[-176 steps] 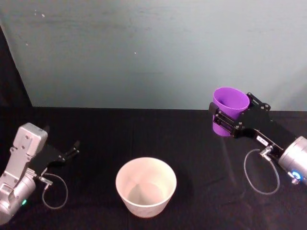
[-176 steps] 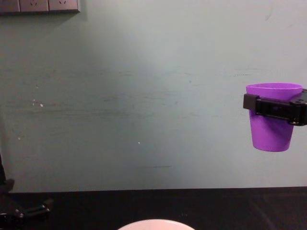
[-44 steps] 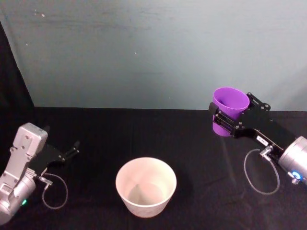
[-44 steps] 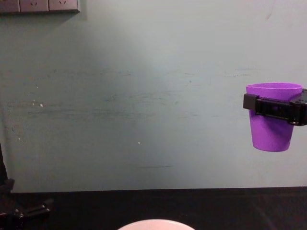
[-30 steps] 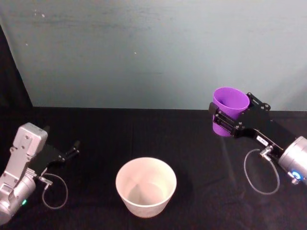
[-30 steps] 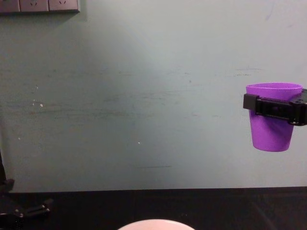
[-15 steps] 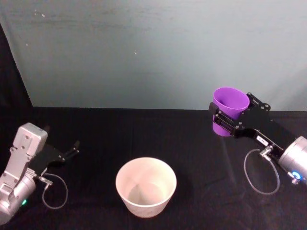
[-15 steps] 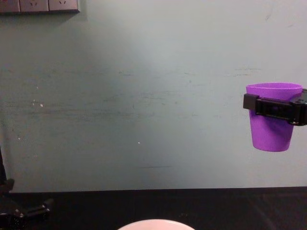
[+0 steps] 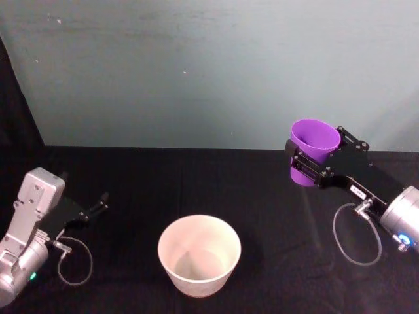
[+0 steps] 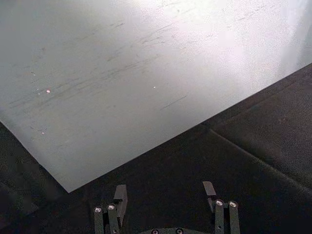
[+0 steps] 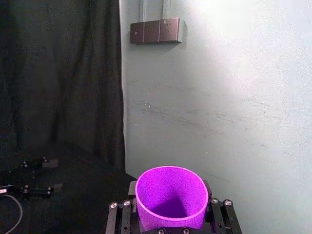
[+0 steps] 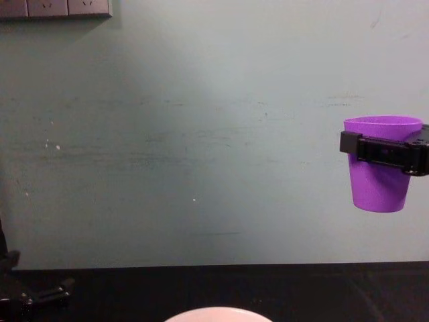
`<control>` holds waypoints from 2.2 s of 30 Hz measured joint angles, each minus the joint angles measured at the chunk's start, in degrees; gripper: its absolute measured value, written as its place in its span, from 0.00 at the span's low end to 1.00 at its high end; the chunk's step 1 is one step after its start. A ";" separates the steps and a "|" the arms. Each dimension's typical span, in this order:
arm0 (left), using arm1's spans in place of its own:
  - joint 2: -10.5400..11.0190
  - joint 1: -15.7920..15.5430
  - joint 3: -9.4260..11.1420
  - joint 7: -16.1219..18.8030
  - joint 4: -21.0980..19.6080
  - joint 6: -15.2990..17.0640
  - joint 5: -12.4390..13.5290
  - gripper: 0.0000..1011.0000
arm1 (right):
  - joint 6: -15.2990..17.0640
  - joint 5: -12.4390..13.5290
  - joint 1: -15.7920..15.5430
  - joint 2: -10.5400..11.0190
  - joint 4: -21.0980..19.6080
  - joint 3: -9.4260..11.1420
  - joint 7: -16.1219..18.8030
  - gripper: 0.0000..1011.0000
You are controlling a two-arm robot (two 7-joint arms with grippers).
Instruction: Pick up the cup and pour the mung beans from the cup into the bowl.
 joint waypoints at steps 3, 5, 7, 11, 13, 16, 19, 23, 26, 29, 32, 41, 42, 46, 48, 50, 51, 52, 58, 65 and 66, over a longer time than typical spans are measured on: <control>0.00 0.00 0.00 0.00 0.00 0.00 0.00 0.99 | 0.00 0.00 0.00 0.00 0.00 0.00 0.00 0.73; 0.00 0.00 0.00 0.00 0.00 0.00 0.00 0.99 | 0.00 0.00 0.00 0.00 0.00 0.00 0.00 0.73; 0.00 0.00 0.00 0.00 0.00 0.00 0.00 0.99 | 0.00 0.00 0.00 0.00 0.00 0.00 0.00 0.73; 0.00 0.00 0.00 0.00 0.00 0.00 0.00 0.99 | 0.00 0.00 0.00 0.00 0.00 0.00 0.00 0.73; 0.00 0.00 0.00 0.00 0.00 0.00 0.00 0.99 | 0.00 0.00 0.00 0.00 0.00 0.00 0.00 0.73; 0.00 0.00 0.00 0.00 0.00 0.00 0.00 0.99 | 0.00 0.00 0.00 0.00 0.00 0.00 0.00 0.73; 0.00 0.00 0.00 0.00 0.00 0.00 0.00 0.99 | 0.01 0.02 0.05 0.05 0.00 -0.04 0.01 0.73; 0.00 0.00 0.00 0.00 0.00 0.00 0.00 0.99 | 0.30 -0.13 1.26 1.07 0.10 -0.99 0.51 0.73; 0.00 0.00 0.00 0.00 0.00 0.00 0.00 0.99 | 0.36 -1.06 1.89 1.53 0.66 -1.87 0.47 0.73; 0.00 0.00 0.00 0.00 0.00 0.00 0.00 0.99 | 0.31 -2.83 2.70 1.88 1.64 -3.05 0.14 0.73; 0.00 0.00 0.00 0.00 0.00 0.00 0.00 0.99 | 0.25 -6.26 3.79 2.24 2.62 -4.79 -0.57 0.73; 0.00 0.00 0.00 0.00 0.00 0.00 0.00 0.99 | 1.96 -20.19 7.46 3.58 3.69 -11.26 -2.34 0.73; 0.00 0.00 0.00 0.00 0.00 0.00 0.00 0.99 | 2.46 -22.84 8.12 3.89 3.61 -12.51 -2.53 0.73; 0.00 0.00 0.00 0.00 0.00 0.00 0.00 0.99 | 3.78 -29.61 9.85 4.58 2.99 -15.87 -2.59 0.73; 0.00 0.00 0.00 0.00 0.00 0.00 0.00 0.99 | 4.57 -33.20 10.81 5.00 2.58 -17.71 -2.51 0.73; 0.00 0.00 0.00 0.00 0.00 0.00 0.00 0.99 | 5.10 -36.03 11.58 5.33 2.28 -19.04 -2.34 0.73; 0.00 0.00 0.00 0.00 0.00 0.00 -0.01 0.99 | 5.34 -37.41 11.97 5.51 2.13 -19.74 -2.22 0.73; 0.00 0.00 0.00 0.00 0.00 0.00 0.00 0.99 | 5.78 -39.71 12.62 5.75 1.86 -20.98 -1.83 0.73; 0.00 0.00 0.00 0.00 0.00 0.00 0.00 0.99 | 6.40 -44.15 14.02 5.68 1.57 -23.04 -0.22 0.73; 0.00 0.00 0.00 0.00 0.00 0.00 0.00 0.99 | 6.46 -50.29 15.96 5.78 1.45 -26.39 2.15 0.73; 0.00 0.00 0.00 0.00 0.00 0.00 0.00 0.99 | 6.46 -50.93 16.16 5.80 1.39 -26.72 2.43 0.73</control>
